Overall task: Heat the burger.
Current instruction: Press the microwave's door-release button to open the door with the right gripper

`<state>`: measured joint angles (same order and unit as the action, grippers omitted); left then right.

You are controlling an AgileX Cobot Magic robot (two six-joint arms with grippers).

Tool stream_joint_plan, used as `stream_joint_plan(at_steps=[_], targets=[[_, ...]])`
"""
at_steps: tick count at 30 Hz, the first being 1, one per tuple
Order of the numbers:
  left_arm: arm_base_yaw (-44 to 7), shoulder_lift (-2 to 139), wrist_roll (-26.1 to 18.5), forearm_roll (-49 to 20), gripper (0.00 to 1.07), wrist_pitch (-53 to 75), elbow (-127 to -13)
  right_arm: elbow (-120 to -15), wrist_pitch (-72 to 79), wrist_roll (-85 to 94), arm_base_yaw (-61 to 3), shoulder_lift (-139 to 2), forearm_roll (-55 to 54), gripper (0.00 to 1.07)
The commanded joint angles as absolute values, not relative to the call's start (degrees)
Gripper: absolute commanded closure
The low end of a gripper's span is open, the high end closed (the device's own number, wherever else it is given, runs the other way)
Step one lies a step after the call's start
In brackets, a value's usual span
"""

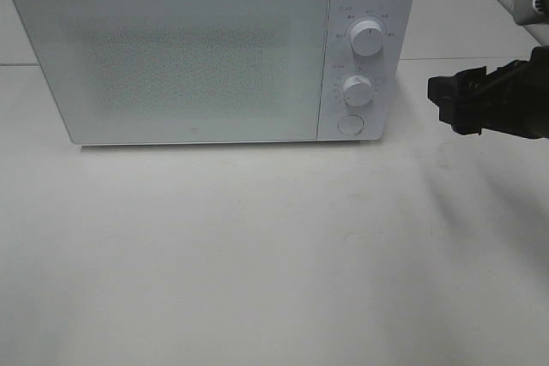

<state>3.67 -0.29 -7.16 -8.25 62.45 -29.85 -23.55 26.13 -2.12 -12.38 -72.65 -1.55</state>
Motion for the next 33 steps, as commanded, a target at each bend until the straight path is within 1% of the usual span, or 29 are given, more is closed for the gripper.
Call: stream_joint_plan(at_steps=[1, 3, 5, 6, 8, 9, 11, 12, 14, 15, 17, 18, 20, 21, 26, 33], targets=[[3.55, -0.57, -7.10, -8.59, 0.07, 61.65, -29.68, -20.97, 33.75, 2.23, -12.20, -74.71, -7.68, 0.31], [3.55, -0.57, -7.10, -8.59, 0.07, 61.65, -29.68, -20.51, 35.07, 2.64, -12.32, -75.29, -8.71, 0.31], [3.55, -0.57, -7.10, -8.59, 0.07, 61.65, -29.68, -19.08, 39.30, 5.33, -14.95, -77.23, -12.89, 0.31], [3.55, -0.57, -7.10, -8.59, 0.07, 61.65, -29.68, -19.08, 39.30, 5.33, -14.95, -77.23, -12.89, 0.31], [3.55, -0.57, -7.16, -8.59, 0.07, 61.65, -29.68, -18.05, 44.35, 9.68, -18.91, -80.10, -17.42, 0.31], [3.55, -0.57, -7.16, -8.59, 0.07, 61.65, -29.68, -18.05, 44.35, 9.68, -18.91, -80.10, -17.42, 0.31], [3.55, -0.57, -7.16, -8.59, 0.07, 61.65, -29.68, -18.05, 50.08, 14.61, -24.47, -84.28, -24.81, 0.31], [3.55, -0.57, -7.16, -8.59, 0.07, 61.65, -29.68, -18.05, 50.08, 14.61, -24.47, -84.28, -24.81, 0.31], [3.55, -0.57, -7.16, -8.59, 0.07, 61.65, -29.68, -18.16, 54.49, 15.99, -28.19, -87.15, -28.99, 0.31], [3.55, -0.57, -7.16, -8.59, 0.07, 61.65, -29.68, -18.16, 54.49, 15.99, -28.19, -87.15, -28.99, 0.31], [3.55, -0.57, -7.16, -8.59, 0.07, 61.65, -29.68, -18.62, 57.87, 16.10, -32.20, -89.84, -31.97, 0.31], [3.55, -0.57, -7.16, -8.59, 0.07, 61.65, -29.68, -18.62, 57.87, 16.10, -32.20, -89.84, -31.97, 0.31], [3.55, -0.57, -7.16, -8.59, 0.07, 61.65, -29.68, -19.71, 58.84, 16.10, -34.61, -92.07, -34.43, 0.31], [3.55, -0.57, -7.16, -8.59, 0.07, 61.65, -29.68, -19.71, 58.84, 16.10, -34.61, -92.07, -34.43, 0.31], [3.55, -0.57, -7.16, -8.59, 0.07, 61.65, -29.68, -21.94, 59.24, 16.10, -38.73, -95.34, -39.71, 0.31], [3.55, -0.57, -7.10, -8.59, 0.07, 61.65, -29.68, -23.49, 60.73, 16.10, -41.77, -98.09, -43.14, 0.31]])
